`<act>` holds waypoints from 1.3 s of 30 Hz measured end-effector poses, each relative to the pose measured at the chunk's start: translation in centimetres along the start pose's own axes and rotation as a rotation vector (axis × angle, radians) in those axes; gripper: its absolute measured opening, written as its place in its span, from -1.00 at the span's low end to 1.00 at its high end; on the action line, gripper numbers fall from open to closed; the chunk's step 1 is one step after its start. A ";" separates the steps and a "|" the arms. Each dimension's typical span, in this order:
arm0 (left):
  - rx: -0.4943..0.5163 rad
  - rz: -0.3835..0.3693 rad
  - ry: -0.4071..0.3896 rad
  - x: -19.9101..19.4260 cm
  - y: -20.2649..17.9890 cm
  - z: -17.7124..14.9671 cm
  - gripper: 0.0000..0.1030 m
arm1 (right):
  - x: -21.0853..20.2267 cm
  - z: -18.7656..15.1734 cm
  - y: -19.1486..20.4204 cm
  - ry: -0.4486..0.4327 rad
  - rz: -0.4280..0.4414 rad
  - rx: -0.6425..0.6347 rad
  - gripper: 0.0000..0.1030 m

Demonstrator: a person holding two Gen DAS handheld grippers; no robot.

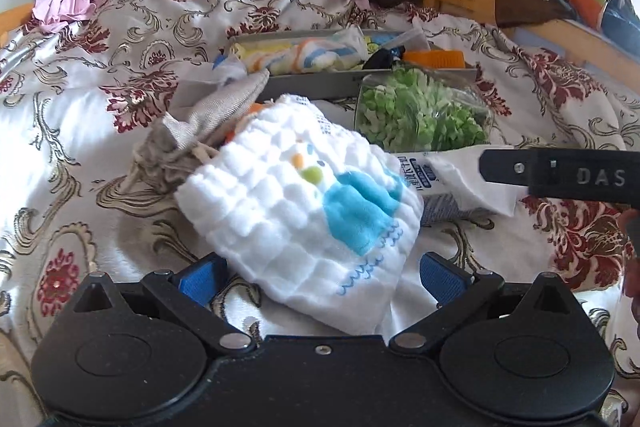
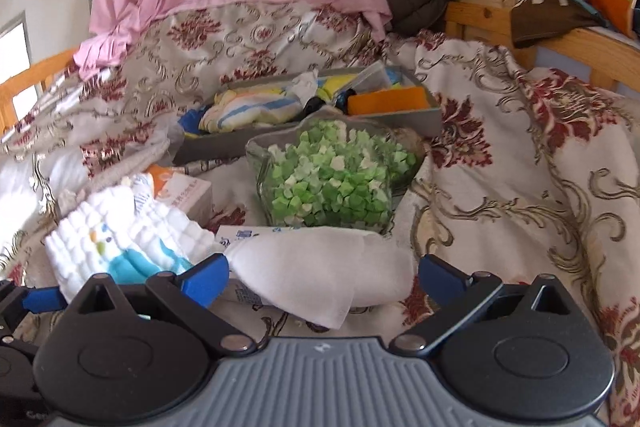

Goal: Organize soft objects
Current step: 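Move both tools back to the pile, toward the white tissue and muslin cloth, then close the right tool on the white tissue while the left tool grasps the white muslin cloth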

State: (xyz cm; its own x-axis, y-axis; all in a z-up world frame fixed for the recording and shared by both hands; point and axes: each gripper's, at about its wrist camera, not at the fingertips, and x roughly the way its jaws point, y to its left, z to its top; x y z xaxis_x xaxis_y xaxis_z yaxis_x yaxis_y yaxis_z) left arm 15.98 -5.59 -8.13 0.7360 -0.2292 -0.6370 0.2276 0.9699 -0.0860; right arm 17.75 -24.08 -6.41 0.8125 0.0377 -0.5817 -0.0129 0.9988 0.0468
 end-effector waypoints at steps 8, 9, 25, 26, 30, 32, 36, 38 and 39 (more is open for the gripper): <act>-0.063 0.037 -0.028 0.0 0.5 -0.7 0.98 | 1.7 -0.1 0.5 0.014 -0.009 -0.032 0.99; -0.078 0.043 -0.035 -0.1 0.6 -0.8 0.98 | 1.7 -0.1 0.6 0.010 -0.015 -0.041 0.99; -0.438 -0.095 -0.110 -0.3 4.6 -0.5 0.72 | 2.5 -0.7 2.3 0.011 -0.027 -0.148 0.98; -0.458 -0.107 -0.113 -0.3 4.8 -0.5 0.69 | 2.5 -0.7 2.2 0.010 -0.024 -0.143 0.97; -0.497 -0.133 -0.112 -0.4 5.3 -0.6 0.51 | 2.6 -0.7 1.9 0.023 -0.010 -0.120 0.96; -0.510 -0.161 -0.115 -0.4 5.3 -0.6 0.51 | 2.7 -0.7 1.9 0.021 -0.006 -0.115 0.92; -0.521 -0.228 -0.120 -0.4 5.1 -0.5 0.51 | 2.6 -0.7 1.8 0.018 -0.002 -0.106 0.83; -0.526 -0.243 -0.118 -0.3 4.9 -0.3 0.51 | 2.7 -0.7 1.6 0.025 0.009 -0.090 0.76; -0.528 -0.243 -0.118 -0.3 4.8 -0.2 0.48 | 2.8 -0.7 1.4 0.033 0.017 -0.077 0.71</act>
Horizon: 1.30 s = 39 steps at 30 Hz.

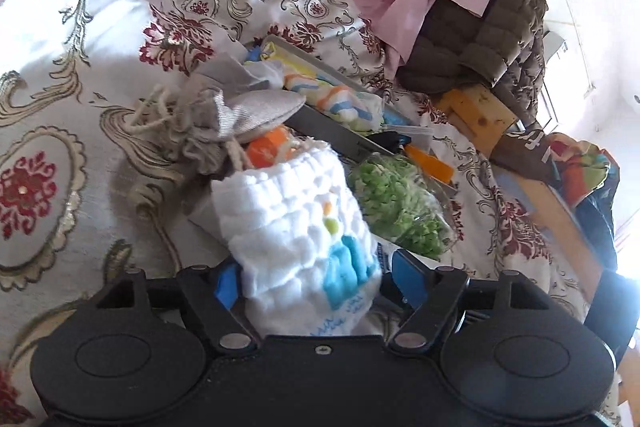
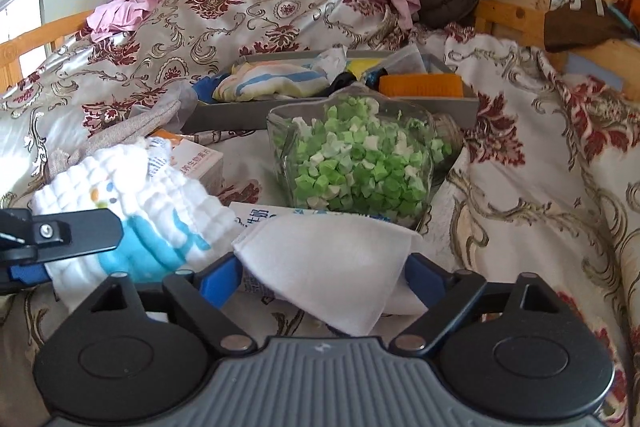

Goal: Organize soft objects
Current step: 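Close the right tool on the white tissue while the left tool grasps the white muslin cloth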

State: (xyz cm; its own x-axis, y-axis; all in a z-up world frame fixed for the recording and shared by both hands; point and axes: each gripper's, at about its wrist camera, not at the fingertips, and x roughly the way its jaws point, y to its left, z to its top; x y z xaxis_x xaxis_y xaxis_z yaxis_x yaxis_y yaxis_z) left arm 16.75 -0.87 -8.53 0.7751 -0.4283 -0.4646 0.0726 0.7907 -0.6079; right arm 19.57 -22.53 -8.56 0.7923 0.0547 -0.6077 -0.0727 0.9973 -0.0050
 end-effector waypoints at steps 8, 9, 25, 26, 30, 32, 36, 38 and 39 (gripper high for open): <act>0.041 0.077 0.008 0.5 -1.2 0.3 -0.26 | 0.1 0.2 -1.3 -0.002 0.029 0.085 0.44; 0.058 0.097 0.005 0.5 -1.5 0.3 -0.40 | 0.0 0.2 -1.3 -0.003 0.029 0.091 0.41; 0.280 0.131 -0.051 -1.9 -6.5 -1.3 -0.83 | -0.5 0.2 -3.1 0.003 0.012 0.210 -0.31; 0.289 0.131 -0.054 -2.1 -6.8 -1.4 -0.83 | -0.5 0.2 -3.1 0.001 0.008 0.211 -0.35; 0.309 0.135 -0.060 -3.0 -7.5 -1.5 -0.84 | -1.4 0.3 -3.5 -0.039 0.008 0.234 -0.61; 0.322 0.126 -0.058 -3.5 -7.9 -1.4 -0.84 | -2.0 0.5 -3.5 -0.072 0.027 0.247 -0.63; 0.344 0.109 -0.086 -4.6 -8.9 -1.0 -0.84 | -3.2 0.7 -3.3 -0.132 0.041 0.226 -0.63; 0.360 0.109 -0.114 -5.2 -9.5 -0.9 -0.84 | -3.6 0.9 -3.2 -0.152 0.051 0.226 -0.63; 0.365 0.110 -0.128 -5.5 -9.8 -0.9 -0.84 | -3.9 1.0 -3.2 -0.163 0.056 0.228 -0.63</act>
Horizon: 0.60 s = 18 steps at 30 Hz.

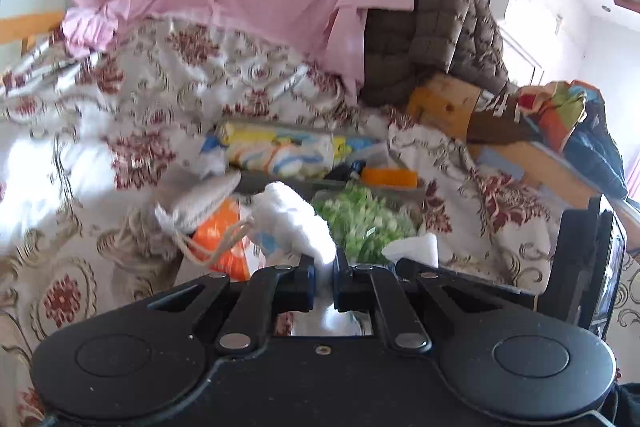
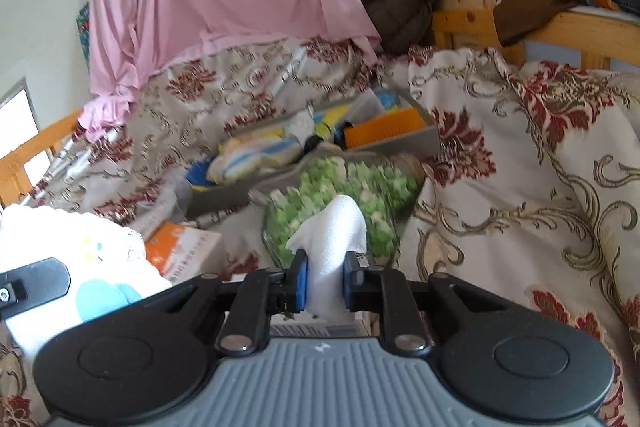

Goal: Organize soft objects
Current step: 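Carry the tissue with the right tool while the left tool carries the muslin cloth to the tray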

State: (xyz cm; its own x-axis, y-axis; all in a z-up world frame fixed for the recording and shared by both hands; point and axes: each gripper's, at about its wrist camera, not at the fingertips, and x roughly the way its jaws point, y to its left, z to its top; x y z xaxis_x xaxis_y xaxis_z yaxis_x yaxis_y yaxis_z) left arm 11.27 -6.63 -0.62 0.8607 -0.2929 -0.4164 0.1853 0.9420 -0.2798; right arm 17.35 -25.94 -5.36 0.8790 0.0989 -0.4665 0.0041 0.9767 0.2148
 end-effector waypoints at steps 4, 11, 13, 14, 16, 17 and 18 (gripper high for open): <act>0.019 0.006 -0.033 -0.9 -0.6 0.7 -0.85 | -1.2 0.5 0.2 -0.050 0.018 -0.005 -0.63; 0.089 0.016 -0.076 -1.3 -1.3 3.4 -0.85 | -1.4 2.2 0.9 -0.137 0.054 -0.030 -0.63; 0.092 0.012 -0.078 -0.7 -1.3 4.5 -0.85 | -0.6 2.8 1.2 -0.163 0.067 -0.068 -0.63; 0.099 0.015 -0.080 -0.3 -1.2 5.2 -0.85 | 0.1 3.2 1.3 -0.173 0.062 -0.084 -0.63; 0.106 0.017 -0.084 0.6 -1.2 6.6 -0.85 | 1.2 4.0 1.3 -0.180 0.071 -0.079 -0.63; 0.105 0.015 -0.087 1.2 -1.1 7.4 -0.85 | 1.8 4.5 1.2 -0.192 0.078 -0.072 -0.63; 0.105 0.012 -0.091 1.8 -1.1 8.2 -0.85 | 2.3 5.1 1.0 -0.205 0.085 -0.064 -0.63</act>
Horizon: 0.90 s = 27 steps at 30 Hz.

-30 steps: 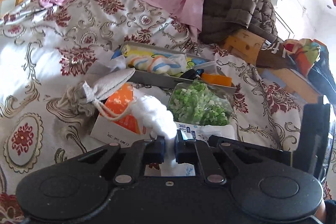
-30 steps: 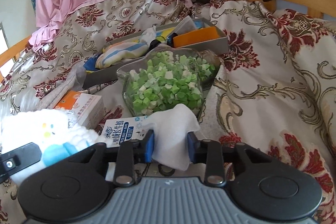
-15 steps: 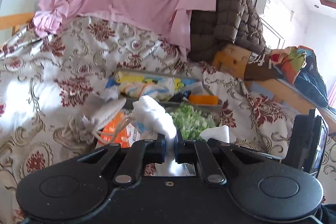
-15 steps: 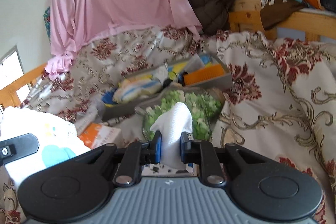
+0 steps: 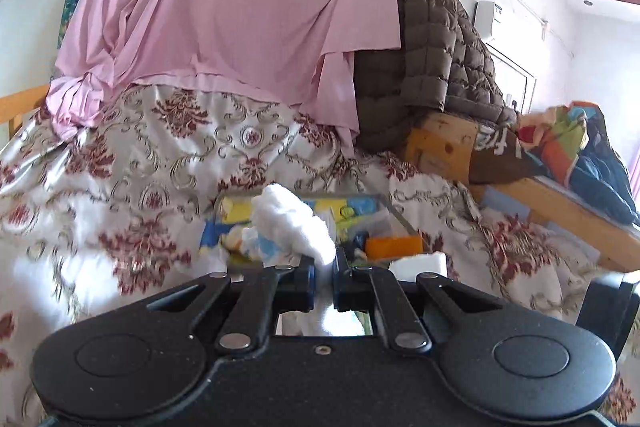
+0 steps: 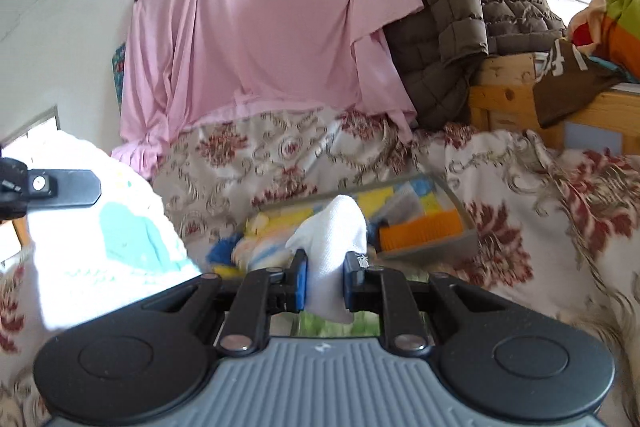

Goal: Organize soft objects
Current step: 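Carry the tissue with the right tool while the left tool carries the muslin cloth to the tray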

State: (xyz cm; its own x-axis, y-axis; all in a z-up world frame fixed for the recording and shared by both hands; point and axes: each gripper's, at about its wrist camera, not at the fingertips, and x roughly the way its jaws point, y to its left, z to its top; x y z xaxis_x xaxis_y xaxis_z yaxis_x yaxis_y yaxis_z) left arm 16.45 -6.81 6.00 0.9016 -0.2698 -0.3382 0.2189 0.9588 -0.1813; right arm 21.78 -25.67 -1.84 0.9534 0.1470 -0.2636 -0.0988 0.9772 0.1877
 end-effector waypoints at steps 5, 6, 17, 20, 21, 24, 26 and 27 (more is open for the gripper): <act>0.017 -0.014 -0.023 3.9 0.1 3.5 -0.85 | 3.7 2.0 -1.4 -0.045 0.024 0.026 -0.63; 0.022 -0.014 -0.026 4.7 0.1 4.1 -0.85 | 4.7 2.3 -1.9 -0.047 0.029 0.035 -0.63; 0.101 -0.023 -0.040 17.0 -0.8 6.4 -0.85 | 13.0 3.4 -7.3 0.061 0.114 0.195 -0.61; 0.086 -0.025 -0.037 19.9 -0.5 5.4 -0.85 | 14.3 3.5 -8.5 0.082 0.113 0.232 -0.61; 0.078 -0.021 -0.037 20.8 -0.4 5.1 -0.85 | 14.9 3.5 -9.1 0.089 0.121 0.253 -0.61; 0.017 0.003 -0.033 23.3 0.3 4.4 -0.84 | 16.3 3.5 -10.5 0.111 0.142 0.307 -0.58; -0.046 0.038 -0.015 24.8 1.0 3.8 -0.84 | 16.9 3.5 -10.9 0.119 0.146 0.320 -0.55; -0.064 0.059 0.001 25.5 1.2 3.5 -0.84 | 17.2 3.5 -11.1 0.128 0.147 0.326 -0.55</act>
State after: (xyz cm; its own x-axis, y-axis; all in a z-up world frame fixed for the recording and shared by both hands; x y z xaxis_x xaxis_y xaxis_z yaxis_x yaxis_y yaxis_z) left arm 41.01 -12.22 0.45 0.9119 -0.2134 -0.3506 0.1412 0.9652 -0.2201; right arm 40.27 -34.49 -5.15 0.8906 0.3200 -0.3233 -0.1165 0.8475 0.5178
